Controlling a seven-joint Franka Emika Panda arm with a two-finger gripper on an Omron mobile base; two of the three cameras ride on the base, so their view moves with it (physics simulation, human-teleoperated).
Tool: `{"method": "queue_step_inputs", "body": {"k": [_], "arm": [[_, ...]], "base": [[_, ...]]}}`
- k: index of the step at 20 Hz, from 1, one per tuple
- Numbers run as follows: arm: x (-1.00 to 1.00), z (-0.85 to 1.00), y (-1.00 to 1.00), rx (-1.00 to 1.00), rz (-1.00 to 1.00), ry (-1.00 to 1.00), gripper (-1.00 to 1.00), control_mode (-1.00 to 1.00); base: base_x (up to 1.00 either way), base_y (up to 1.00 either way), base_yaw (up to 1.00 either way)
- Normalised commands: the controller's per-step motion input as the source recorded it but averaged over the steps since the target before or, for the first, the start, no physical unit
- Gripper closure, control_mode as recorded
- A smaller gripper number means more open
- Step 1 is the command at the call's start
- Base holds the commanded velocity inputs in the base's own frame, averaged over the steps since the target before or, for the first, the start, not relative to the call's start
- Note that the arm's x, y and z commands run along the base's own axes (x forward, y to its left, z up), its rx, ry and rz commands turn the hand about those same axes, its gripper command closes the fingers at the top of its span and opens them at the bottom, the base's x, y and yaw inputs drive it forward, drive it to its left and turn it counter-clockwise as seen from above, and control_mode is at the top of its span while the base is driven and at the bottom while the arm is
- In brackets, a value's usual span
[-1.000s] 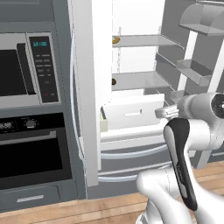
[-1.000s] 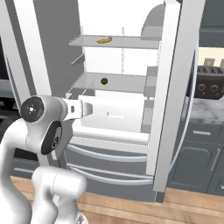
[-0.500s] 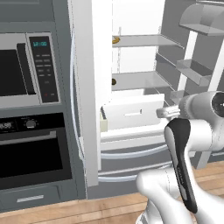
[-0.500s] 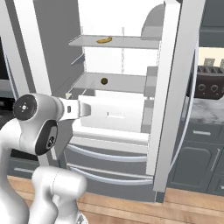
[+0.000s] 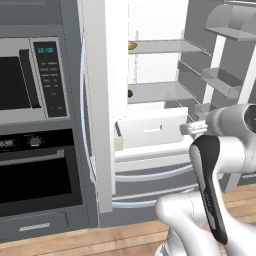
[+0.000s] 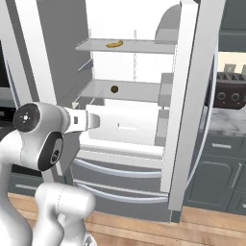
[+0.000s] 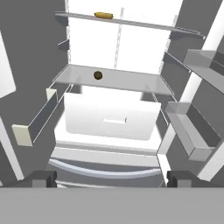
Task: Retrieve the banana and kiwi from the fridge and place them into the bowl on the dining table.
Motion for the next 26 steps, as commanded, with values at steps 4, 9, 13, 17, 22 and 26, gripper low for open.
{"method": "queue_step_inputs", "body": {"k": [4,9,13,17,22,26], "arm": [[0.0,0.0,-0.1,0.02,0.0,0.0,-1.0,-1.0],[0.0,0.0,-0.01,0.0,0.0,-0.04,-1.0,-1.0],[-0.18,-0.04,0.0,0.0,0.0,-0.04,-1.0,-1.0],[-0.25,-0.1,0.05,0.0,0.0,-0.02,-1.0,-1.0],[-0.36,-0.1,0.14,0.0,0.0,-0.04,-1.0,-1.0],[-0.03,0.0,-0.03,0.01,0.0,0.0,-1.0,-1.0]], "base": [[0.0,0.0,0.0],[0.0,0.0,0.0],[0.0,0.0,0.0],[0.0,0.0,0.0],[0.0,0.0,0.0],[0.0,0.0,0.0]]}}
